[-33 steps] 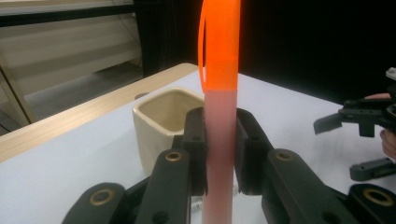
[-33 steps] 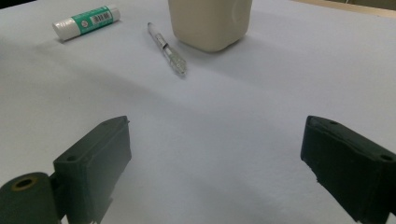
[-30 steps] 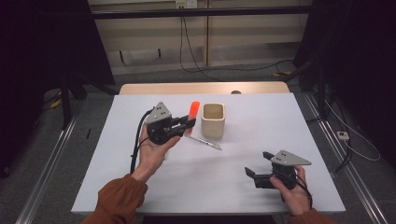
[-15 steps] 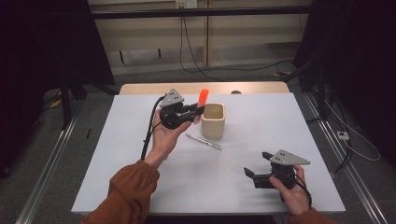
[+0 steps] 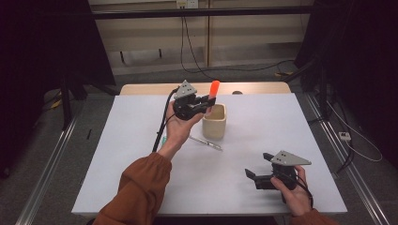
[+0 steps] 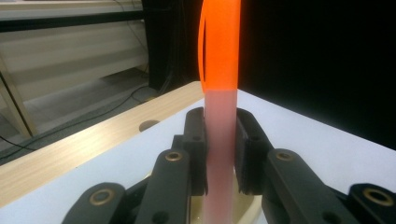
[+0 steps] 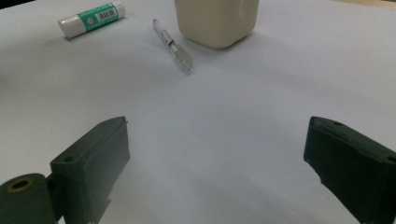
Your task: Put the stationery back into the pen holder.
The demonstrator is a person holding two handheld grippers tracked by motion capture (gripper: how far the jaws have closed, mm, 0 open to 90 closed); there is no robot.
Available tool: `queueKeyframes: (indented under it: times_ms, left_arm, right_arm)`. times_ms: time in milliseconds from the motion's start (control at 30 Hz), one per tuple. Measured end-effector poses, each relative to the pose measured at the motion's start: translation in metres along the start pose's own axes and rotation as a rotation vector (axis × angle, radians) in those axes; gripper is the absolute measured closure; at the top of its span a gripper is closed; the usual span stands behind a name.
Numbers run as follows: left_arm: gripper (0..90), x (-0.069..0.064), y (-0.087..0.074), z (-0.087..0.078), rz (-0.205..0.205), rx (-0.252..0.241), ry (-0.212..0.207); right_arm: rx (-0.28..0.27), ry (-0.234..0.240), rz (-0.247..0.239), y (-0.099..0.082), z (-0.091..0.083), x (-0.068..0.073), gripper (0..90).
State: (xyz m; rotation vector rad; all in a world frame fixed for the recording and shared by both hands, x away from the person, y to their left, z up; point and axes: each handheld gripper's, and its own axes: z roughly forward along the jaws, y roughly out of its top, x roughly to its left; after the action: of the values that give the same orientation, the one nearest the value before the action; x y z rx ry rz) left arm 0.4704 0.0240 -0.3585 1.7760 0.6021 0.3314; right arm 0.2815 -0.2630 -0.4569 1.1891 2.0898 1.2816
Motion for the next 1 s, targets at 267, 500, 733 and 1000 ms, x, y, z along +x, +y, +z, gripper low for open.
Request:
queueKeyframes:
  times_ms: [267, 500, 733, 1000]
  left_arm:
    - [77.4, 0.003, -0.007, 0.013, 0.015, -0.007, 0.021]
    - [77.4, 0.002, -0.015, 0.020, 0.015, 0.014, 0.016]
    - [77.3, 0.002, -0.022, 0.022, 0.017, 0.042, 0.016]
    - [77.2, 0.005, -0.031, 0.023, 0.008, 0.080, 0.018]
  right_arm:
    - [-0.001, 0.001, 0.004, 0.000, 0.000, 0.000, 6.7]
    - [0.002, 0.007, 0.001, 0.000, 0.000, 0.000, 6.7]
    - [0.006, 0.003, -0.002, 0.000, 0.000, 0.000, 6.7]
    - [0.013, 0.004, -0.004, -0.001, 0.002, 0.000, 6.5]
